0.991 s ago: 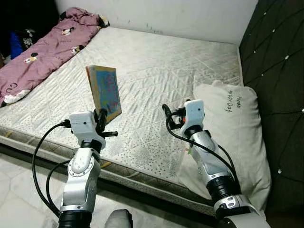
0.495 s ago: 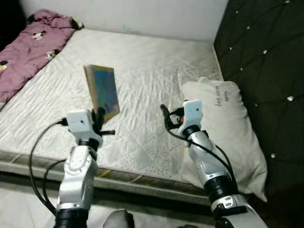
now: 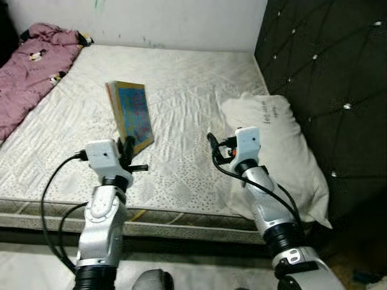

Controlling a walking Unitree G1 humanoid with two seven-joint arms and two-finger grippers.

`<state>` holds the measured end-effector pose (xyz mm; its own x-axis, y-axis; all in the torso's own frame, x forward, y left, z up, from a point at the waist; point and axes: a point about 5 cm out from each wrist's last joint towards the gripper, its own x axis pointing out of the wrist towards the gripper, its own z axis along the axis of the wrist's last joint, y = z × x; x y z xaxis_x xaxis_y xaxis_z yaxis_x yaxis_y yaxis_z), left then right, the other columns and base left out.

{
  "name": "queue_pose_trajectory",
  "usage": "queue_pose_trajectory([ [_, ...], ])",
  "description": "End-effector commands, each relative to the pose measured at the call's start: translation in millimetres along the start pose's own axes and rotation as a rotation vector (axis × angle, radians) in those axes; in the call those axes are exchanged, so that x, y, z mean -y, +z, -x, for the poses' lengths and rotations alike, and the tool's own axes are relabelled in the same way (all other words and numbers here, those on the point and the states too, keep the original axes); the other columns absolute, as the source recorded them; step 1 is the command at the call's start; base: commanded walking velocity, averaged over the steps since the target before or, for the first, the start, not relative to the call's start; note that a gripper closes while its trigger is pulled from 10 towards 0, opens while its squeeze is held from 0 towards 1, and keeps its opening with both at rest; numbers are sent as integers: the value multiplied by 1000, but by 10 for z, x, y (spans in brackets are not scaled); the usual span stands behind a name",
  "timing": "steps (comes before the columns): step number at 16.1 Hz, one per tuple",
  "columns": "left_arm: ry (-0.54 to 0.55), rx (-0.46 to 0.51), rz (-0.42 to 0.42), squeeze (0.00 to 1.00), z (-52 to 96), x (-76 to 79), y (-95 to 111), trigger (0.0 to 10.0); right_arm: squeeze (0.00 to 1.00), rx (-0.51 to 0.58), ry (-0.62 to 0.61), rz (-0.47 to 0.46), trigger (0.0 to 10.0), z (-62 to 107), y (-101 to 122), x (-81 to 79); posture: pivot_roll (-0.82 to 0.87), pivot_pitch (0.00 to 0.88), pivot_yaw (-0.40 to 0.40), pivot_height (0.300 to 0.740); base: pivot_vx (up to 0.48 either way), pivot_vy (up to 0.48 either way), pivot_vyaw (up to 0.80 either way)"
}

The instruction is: Clean up the room

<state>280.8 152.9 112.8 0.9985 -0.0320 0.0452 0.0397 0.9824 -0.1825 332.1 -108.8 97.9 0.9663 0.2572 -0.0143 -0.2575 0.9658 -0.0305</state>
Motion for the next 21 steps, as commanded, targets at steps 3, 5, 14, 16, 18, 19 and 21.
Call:
queue_pose_trajectory([
  [3, -61, 67, 10, 0, -2, 40, 119, 10000, 0, 11, 4, 2, 10000, -23, 40, -9, 84, 0, 2, 740, 0, 0, 0],
  [5, -70, 72, 26, 0, 6, 39, 128, 10000, 0, 5, 4, -9, 10000, -23, 32, -12, 84, 0, 2, 740, 154, 0, -400],
  [14, -67, 73, 32, 0, 10, 61, 125, 10000, 0, 8, 3, 5, 10000, -32, 35, 5, 86, 0, -3, 740, 213, 0, -89],
  [16, -64, 70, 35, 0, 17, 59, 117, 10000, 0, 9, 2, 4, 10000, -30, 36, 5, 85, 0, -1, 740, 0, 0, 0],
  [18, -53, 68, 28, 0, 14, 51, 111, 10000, 0, 8, 2, 3, 10000, -27, 34, 4, 85, 0, 0, 740, 0, 0, 0],
  [19, -43, 66, 25, 0, 13, 43, 111, 10000, 0, 9, 4, 3, 10000, -27, 35, 1, 85, 0, 0, 740, 0, 0, 0],
  [21, -29, 64, 23, 0, 10, 34, 104, 10000, 0, 8, 6, 4, 10000, -25, 30, -1, 85, 0, 0, 740, 0, 0, 0],
])
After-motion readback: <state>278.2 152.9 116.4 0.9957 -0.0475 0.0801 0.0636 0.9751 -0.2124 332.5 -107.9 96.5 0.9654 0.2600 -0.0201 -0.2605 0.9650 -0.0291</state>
